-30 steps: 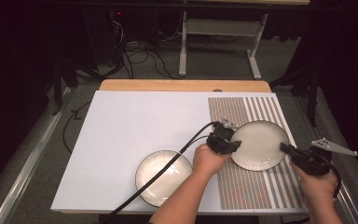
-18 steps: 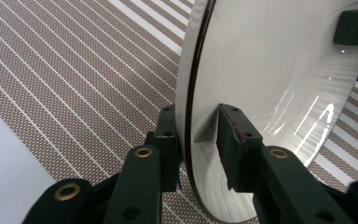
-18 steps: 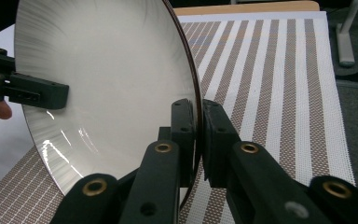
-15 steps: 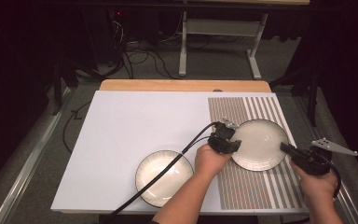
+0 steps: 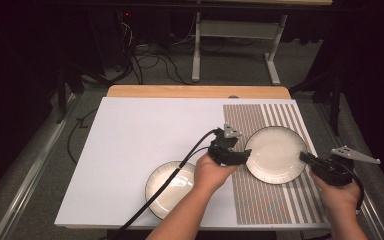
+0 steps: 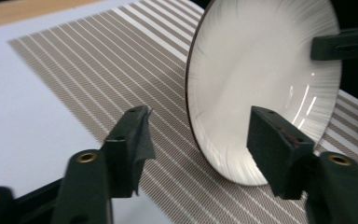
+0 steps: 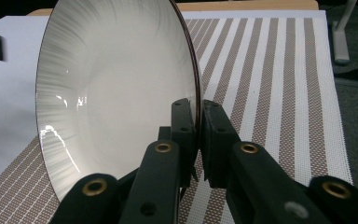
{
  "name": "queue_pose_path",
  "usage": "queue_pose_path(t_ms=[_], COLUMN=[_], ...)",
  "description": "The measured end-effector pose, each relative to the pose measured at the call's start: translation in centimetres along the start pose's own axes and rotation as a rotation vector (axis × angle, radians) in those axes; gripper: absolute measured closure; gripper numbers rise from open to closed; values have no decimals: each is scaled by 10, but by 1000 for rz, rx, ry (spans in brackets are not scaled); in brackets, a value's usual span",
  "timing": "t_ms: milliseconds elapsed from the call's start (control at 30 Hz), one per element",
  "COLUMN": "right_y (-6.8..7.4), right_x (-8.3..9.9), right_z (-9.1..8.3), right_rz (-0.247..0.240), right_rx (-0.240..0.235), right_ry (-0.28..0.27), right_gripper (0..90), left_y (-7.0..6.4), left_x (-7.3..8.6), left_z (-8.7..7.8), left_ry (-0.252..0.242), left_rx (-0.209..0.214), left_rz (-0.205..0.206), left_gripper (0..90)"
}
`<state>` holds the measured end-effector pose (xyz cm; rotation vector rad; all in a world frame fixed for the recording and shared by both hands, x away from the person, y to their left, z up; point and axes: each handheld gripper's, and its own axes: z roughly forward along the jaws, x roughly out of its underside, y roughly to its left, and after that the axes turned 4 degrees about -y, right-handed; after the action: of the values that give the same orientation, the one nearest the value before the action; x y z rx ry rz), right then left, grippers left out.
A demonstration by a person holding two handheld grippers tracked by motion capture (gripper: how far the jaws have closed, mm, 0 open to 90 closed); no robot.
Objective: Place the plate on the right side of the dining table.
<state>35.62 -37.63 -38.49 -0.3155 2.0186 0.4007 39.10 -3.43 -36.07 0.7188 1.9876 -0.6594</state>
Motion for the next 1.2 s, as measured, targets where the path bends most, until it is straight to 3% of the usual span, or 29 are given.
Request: queue_pose_path(t_ms=[100,133,167,200,267,367,400,433,467,567,667,700,733,900,1000,1100,1133,1200], right_y=[-1,-2,-1,-1,-2,-3,-3,-4,-5,-6,-8,-8,-8,-9,-9,-10,-11,-11], right_x=[-1,-2,-3,-3,-4,-4,-4,-4,-4,-3,-3,-3,-3,-3,-3,-2,-2,-2], right_z=[2,4,4,5,6,8,9,9,10,12,15,15,17,21,23,25,26,26], right_rz=[8,6,14,10,11,15,23,19,28,31,36,36,41,51,53,58,58,61], right_rx=[6,6,9,11,14,23,27,26,30,35,51,51,57,65,74,82,83,84], right_ry=[12,18,22,25,28,43,49,51,55,68,86,86,96,102,107,119,120,123], right_gripper=[864,865,864,864,862,857,855,854,852,847,837,837,832,830,824,818,817,816], left_y=[5,11,11,20,30,39,49,49,60,67,83,83,87,92,99,104,110,113], left_x=[1,2,2,4,9,13,20,20,29,37,56,56,65,82,97,107,119,127], left_z=[-22,-38,-38,-56,-76,-91,-107,-107,-124,-137,-163,-163,-177,-199,-214,-218,-220,-220], left_ry=[-42,-60,-60,-84,-103,-116,-129,-129,-149,-162,-175,-175,-194,-229,-244,-253,-254,-249], left_rx=[-11,-13,-13,-34,-54,-71,-97,-97,-121,-138,-185,-185,-198,-223,-248,-252,-247,-249], left_rz=[4,9,9,10,2,7,5,5,-7,-18,-24,-24,-33,-22,7,-1,-24,-29], left_gripper=[325,281,268,250,221,180,164,159,154,115,54,30,11,0,0,0,0,0])
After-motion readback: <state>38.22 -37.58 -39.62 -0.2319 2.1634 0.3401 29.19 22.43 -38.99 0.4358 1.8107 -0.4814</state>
